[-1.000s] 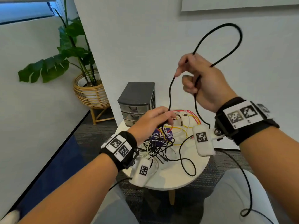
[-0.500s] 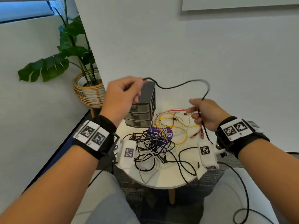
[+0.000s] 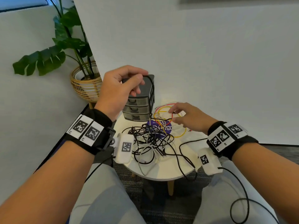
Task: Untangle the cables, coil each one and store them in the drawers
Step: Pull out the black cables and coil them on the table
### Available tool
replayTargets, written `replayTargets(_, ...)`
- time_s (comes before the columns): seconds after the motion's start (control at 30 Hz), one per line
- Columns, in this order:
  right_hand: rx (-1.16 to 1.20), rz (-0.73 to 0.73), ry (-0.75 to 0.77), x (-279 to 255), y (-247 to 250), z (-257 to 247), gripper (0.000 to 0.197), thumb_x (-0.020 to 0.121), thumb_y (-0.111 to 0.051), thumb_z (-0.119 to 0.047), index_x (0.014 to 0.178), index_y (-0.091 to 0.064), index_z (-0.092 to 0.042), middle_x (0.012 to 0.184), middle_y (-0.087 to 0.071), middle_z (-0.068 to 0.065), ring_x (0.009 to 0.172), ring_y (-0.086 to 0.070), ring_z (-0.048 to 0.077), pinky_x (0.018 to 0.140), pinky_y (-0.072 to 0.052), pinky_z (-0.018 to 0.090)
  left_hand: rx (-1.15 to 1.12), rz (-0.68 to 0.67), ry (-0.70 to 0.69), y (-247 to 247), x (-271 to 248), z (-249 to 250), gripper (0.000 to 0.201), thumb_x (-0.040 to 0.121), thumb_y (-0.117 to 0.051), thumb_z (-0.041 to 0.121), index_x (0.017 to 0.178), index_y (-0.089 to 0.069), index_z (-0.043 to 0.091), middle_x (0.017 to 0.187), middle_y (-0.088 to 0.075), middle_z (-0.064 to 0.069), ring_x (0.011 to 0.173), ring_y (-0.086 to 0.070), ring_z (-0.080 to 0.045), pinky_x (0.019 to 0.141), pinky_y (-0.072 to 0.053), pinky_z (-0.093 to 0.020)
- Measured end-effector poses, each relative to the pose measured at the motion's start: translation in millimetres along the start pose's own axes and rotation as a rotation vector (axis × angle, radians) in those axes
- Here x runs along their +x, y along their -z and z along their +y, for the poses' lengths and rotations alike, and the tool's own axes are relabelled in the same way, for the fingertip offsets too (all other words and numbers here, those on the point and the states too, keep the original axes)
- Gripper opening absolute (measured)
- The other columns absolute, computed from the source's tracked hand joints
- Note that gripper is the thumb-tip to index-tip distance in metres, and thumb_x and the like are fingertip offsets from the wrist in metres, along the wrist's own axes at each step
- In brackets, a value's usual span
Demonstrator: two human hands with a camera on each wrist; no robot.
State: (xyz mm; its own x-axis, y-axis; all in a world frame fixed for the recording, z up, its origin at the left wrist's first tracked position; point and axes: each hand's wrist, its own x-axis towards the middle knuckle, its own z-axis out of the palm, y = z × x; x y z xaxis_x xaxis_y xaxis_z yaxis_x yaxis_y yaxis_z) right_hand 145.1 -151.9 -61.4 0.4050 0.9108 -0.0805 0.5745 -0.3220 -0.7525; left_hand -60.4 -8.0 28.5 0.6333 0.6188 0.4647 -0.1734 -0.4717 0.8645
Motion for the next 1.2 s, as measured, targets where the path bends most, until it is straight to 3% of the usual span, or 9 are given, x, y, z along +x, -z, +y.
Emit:
replayTargets(0.13, -0.256, -0.233, 0.010, -3.1, -10.1, 6.7, 0.021, 0.092, -0.071, -0.029, 0.108, -0.063, -0.040, 0.123, -0.047, -0.003, 0.117, -0.053, 0.022, 0.108, -0.044, 0.043, 0.165, -0.159, 0.022, -7.9, -13.1, -13.6, 0.020, 0.097, -0.062, 0.002, 0.107, -0.077, 0.011, 0.086, -0.073, -0.009, 0.065, -0.062, -0.016, 0.061, -0.053, -0.025)
replayTargets(0.37, -0.431, -0.269, 0.066, -12.4, -17.4, 13.7, 0.028, 0.092, -0.073, -0.028, 0.118, -0.063, -0.027, 0.121, -0.046, -0.001, 0.109, -0.053, 0.021, 0.091, -0.042, 0.030, 0.168, -0.062, -0.005, -9.2, -25.2, -25.0, 0.019, 0.096, -0.064, 0.002, 0.105, -0.077, 0.013, 0.088, -0.076, -0.006, 0.082, -0.070, -0.014, 0.078, -0.057, -0.026)
replayTargets(0.57, -0.408, -0.251, -0.033, -5.4, -14.3, 23.2, 0.007, 0.100, -0.058, -0.019, 0.101, -0.064, -0.019, 0.102, -0.066, 0.001, 0.096, -0.066, 0.025, 0.080, -0.047, 0.031, -0.188, 0.064, -0.145, -6.1, 0.4, 14.7, 0.017, 0.095, -0.062, 0.003, 0.108, -0.071, 0.009, 0.095, -0.077, 0.003, 0.098, -0.071, -0.018, 0.104, -0.052, -0.040)
replayTargets(0.67, -0.191, -0.185, -0.108, 3.3, -5.4, 21.5, 0.025, 0.104, -0.048, -0.021, 0.093, -0.068, -0.013, 0.089, -0.073, 0.008, 0.082, -0.072, 0.025, 0.072, -0.049, 0.030, -0.596, 0.072, -0.041, -3.2, 14.1, 33.8, 0.013, 0.099, -0.053, 0.004, 0.105, -0.064, 0.010, 0.086, -0.071, -0.003, 0.115, -0.067, -0.027, 0.113, -0.043, -0.052)
replayTargets(0.77, -0.233, -0.267, -0.179, 8.9, 2.3, 23.5, 0.031, 0.106, -0.047, -0.031, 0.099, -0.070, -0.012, 0.090, -0.075, 0.007, 0.081, -0.069, 0.021, 0.070, -0.045, 0.027, -0.996, 0.185, 0.068, -1.0, 21.9, 40.9, 0.013, 0.099, -0.045, 0.000, 0.095, -0.057, 0.003, 0.067, -0.051, -0.006, 0.085, -0.071, -0.029, 0.102, -0.053, -0.055)
replayTargets(0.83, -0.321, -0.291, -0.212, 12.3, 10.9, 28.2, 0.028, 0.104, -0.051, -0.030, 0.097, -0.071, -0.012, 0.091, -0.075, 0.006, 0.080, -0.064, 0.018, 0.070, -0.046, 0.027, -1.045, 0.275, 0.175, 3.5, 25.0, 35.1, 0.014, 0.098, -0.045, -0.001, 0.089, -0.055, 0.004, 0.063, -0.040, -0.002, 0.055, -0.049, -0.015, 0.076, -0.061, -0.036)
replayTargets(0.93, -0.305, -0.307, -0.252, 17.6, 29.9, 34.8, 0.010, 0.096, -0.063, -0.023, 0.091, -0.070, -0.020, 0.084, -0.075, 0.000, 0.080, -0.065, 0.016, 0.067, -0.048, 0.027, -0.808, 0.200, 0.471, 5.0, 19.9, 13.3, 0.012, 0.101, -0.044, 0.005, 0.098, -0.054, 0.011, 0.065, -0.032, 0.005, 0.048, -0.023, -0.005, 0.040, -0.028, -0.013)
replayTargets(1.03, -0.130, -0.335, -0.286, 19.0, 39.9, 26.7, 0.011, 0.096, -0.063, -0.016, 0.100, -0.072, -0.019, 0.082, -0.074, -0.002, 0.080, -0.068, 0.018, 0.068, -0.049, 0.029, -0.591, 0.016, 0.737, -5.2, 0.2, -15.1, 0.021, 0.105, -0.043, 0.015, 0.121, -0.056, 0.013, 0.066, -0.032, 0.006, 0.044, -0.020, -0.002, 0.038, -0.011, -0.014)
replayTargets(1.2, -0.105, -0.174, -0.102, 30.3, 13.8, 9.4, 0.018, 0.101, -0.056, -0.020, 0.101, -0.074, -0.017, 0.092, -0.072, 0.000, 0.084, -0.067, 0.015, 0.075, -0.049, 0.029, -0.322, -0.251, 0.857, -17.0, -23.8, -48.1, 0.033, 0.110, -0.037, 0.020, 0.132, -0.059, 0.011, 0.066, -0.044, 0.002, 0.041, -0.025, -0.004, 0.034, -0.016, -0.017)
